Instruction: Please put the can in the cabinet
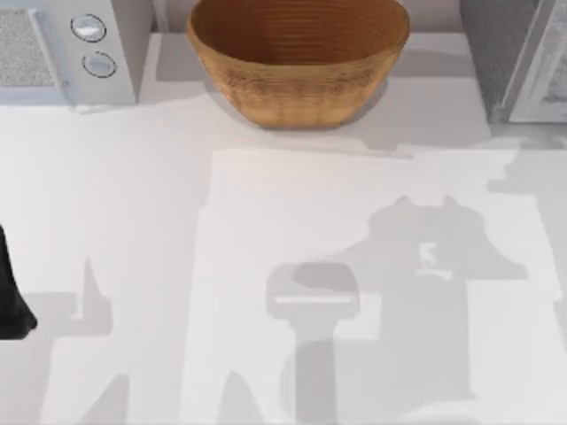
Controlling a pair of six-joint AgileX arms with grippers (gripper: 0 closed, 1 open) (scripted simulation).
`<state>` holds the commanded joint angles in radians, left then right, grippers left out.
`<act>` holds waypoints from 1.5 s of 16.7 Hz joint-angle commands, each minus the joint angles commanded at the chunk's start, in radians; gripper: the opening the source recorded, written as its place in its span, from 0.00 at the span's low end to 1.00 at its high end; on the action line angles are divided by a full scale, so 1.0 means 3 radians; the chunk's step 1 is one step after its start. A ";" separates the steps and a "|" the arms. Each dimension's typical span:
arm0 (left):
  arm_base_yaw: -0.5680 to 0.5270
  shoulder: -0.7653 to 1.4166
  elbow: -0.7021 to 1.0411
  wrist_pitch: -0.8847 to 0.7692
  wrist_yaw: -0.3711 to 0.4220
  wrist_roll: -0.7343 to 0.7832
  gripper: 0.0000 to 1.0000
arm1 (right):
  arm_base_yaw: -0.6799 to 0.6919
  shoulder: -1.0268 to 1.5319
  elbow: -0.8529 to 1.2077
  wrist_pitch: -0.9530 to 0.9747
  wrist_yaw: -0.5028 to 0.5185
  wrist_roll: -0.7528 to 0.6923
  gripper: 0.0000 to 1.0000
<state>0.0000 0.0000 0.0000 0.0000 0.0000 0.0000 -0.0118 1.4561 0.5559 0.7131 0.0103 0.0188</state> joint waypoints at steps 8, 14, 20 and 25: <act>0.0000 0.0000 0.0000 0.0000 0.0000 0.0000 1.00 | 0.0010 -0.1635 -0.0593 -0.0760 -0.0008 -0.0024 0.00; 0.0000 0.0000 0.0000 0.0000 0.0000 0.0000 1.00 | 0.0022 -0.3389 -0.1319 -0.1672 -0.0018 -0.0046 0.00; 0.0000 0.0000 0.0000 0.0000 0.0000 0.0000 1.00 | 0.0036 -0.4655 -0.1787 -0.2284 -0.0031 -0.0060 0.00; 0.0000 0.0000 0.0000 0.0000 0.0000 0.0000 1.00 | 0.0039 -0.4853 -0.1853 -0.2377 -0.0034 -0.0063 0.00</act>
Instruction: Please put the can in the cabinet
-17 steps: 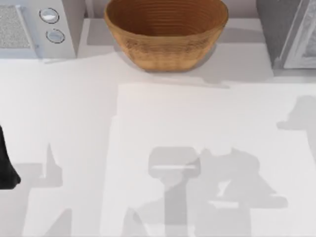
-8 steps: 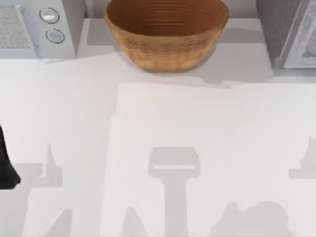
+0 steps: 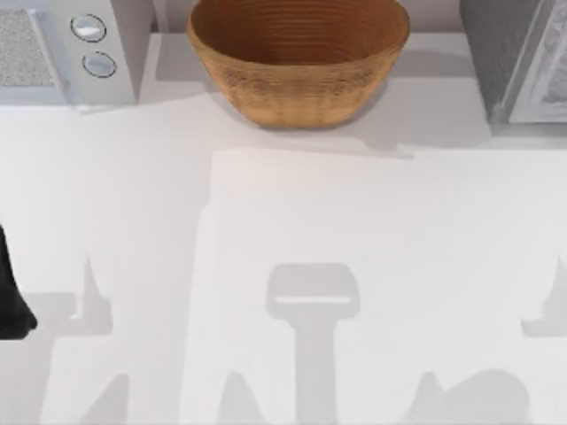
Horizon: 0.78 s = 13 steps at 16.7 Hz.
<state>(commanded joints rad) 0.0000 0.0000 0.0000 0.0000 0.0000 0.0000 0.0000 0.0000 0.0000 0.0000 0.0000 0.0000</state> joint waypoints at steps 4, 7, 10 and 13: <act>0.0000 0.0000 0.0000 0.0000 0.0000 0.0000 1.00 | 0.0003 0.0047 0.0044 -0.0003 0.0005 0.0006 0.00; 0.0000 0.0000 0.0000 0.0000 0.0000 0.0000 1.00 | 0.0044 0.0328 0.0361 -0.0082 0.0049 0.0009 0.00; 0.0000 0.0000 0.0000 0.0000 0.0000 0.0000 1.00 | 0.0115 0.0839 0.0985 -0.0240 0.0127 0.0014 0.00; 0.0000 0.0000 0.0000 0.0000 0.0000 0.0000 1.00 | 0.0205 0.1503 0.1831 -0.0460 0.0225 0.0020 0.00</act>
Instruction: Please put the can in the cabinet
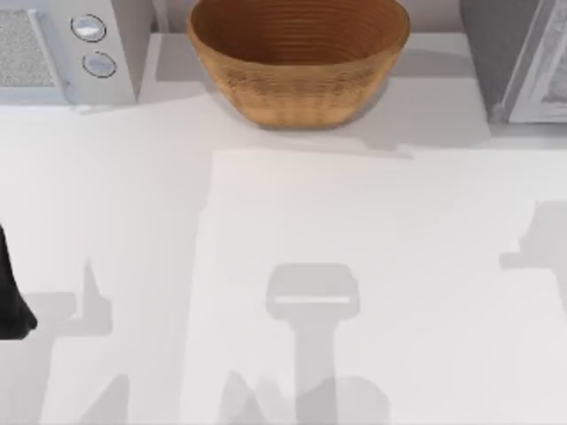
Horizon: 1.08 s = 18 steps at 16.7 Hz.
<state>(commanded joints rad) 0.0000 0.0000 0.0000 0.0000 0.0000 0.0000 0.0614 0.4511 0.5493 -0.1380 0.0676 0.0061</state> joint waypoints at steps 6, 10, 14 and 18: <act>0.0000 0.0000 0.0000 0.0000 0.0000 0.0000 1.00 | 0.0197 0.1471 0.1966 -0.0502 0.0211 0.0016 0.00; 0.0000 0.0000 0.0000 0.0000 0.0000 0.0000 1.00 | 0.0312 0.2290 0.3096 -0.0770 0.0330 0.0027 0.00; 0.0000 0.0000 0.0000 0.0000 0.0000 0.0000 1.00 | 0.0388 0.2799 0.3805 -0.0911 0.0409 0.0035 0.00; 0.0000 0.0000 0.0000 0.0000 0.0000 0.0000 1.00 | 0.0410 0.2927 0.3991 -0.0941 0.0431 0.0038 0.00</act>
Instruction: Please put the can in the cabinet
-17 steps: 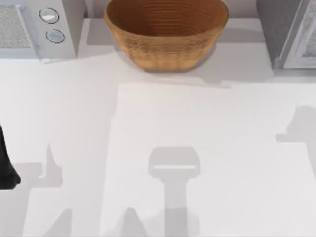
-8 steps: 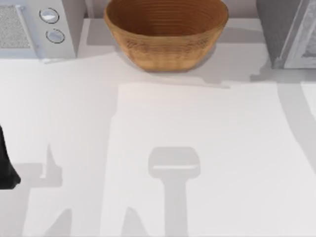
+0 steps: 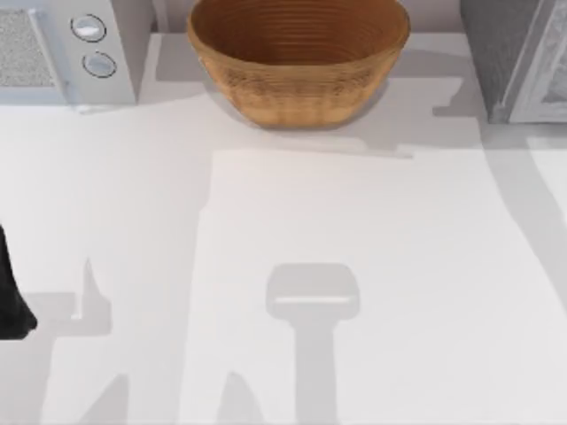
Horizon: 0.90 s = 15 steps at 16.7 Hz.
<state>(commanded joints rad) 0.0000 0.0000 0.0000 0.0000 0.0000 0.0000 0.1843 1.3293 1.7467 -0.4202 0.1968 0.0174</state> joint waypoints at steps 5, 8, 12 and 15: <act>0.0000 0.0000 0.0000 0.0000 0.0000 0.0000 1.00 | -0.0017 0.0031 0.0033 -0.0008 -0.0006 0.0006 0.00; 0.0000 0.0000 0.0000 0.0000 0.0000 0.0000 1.00 | -0.0043 0.0320 0.0363 -0.0102 -0.0025 0.0004 0.00; 0.0000 0.0000 0.0000 0.0000 0.0000 0.0000 1.00 | -0.0113 0.0976 0.1247 -0.0331 -0.0080 0.0001 0.00; 0.0000 0.0000 0.0000 0.0000 0.0000 0.0000 1.00 | -0.0173 0.1542 0.2047 -0.0535 -0.0133 -0.0001 0.00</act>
<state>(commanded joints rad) 0.0000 0.0000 0.0000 0.0000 0.0000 0.0000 0.1324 1.7919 2.3609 -0.5806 0.1570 0.0171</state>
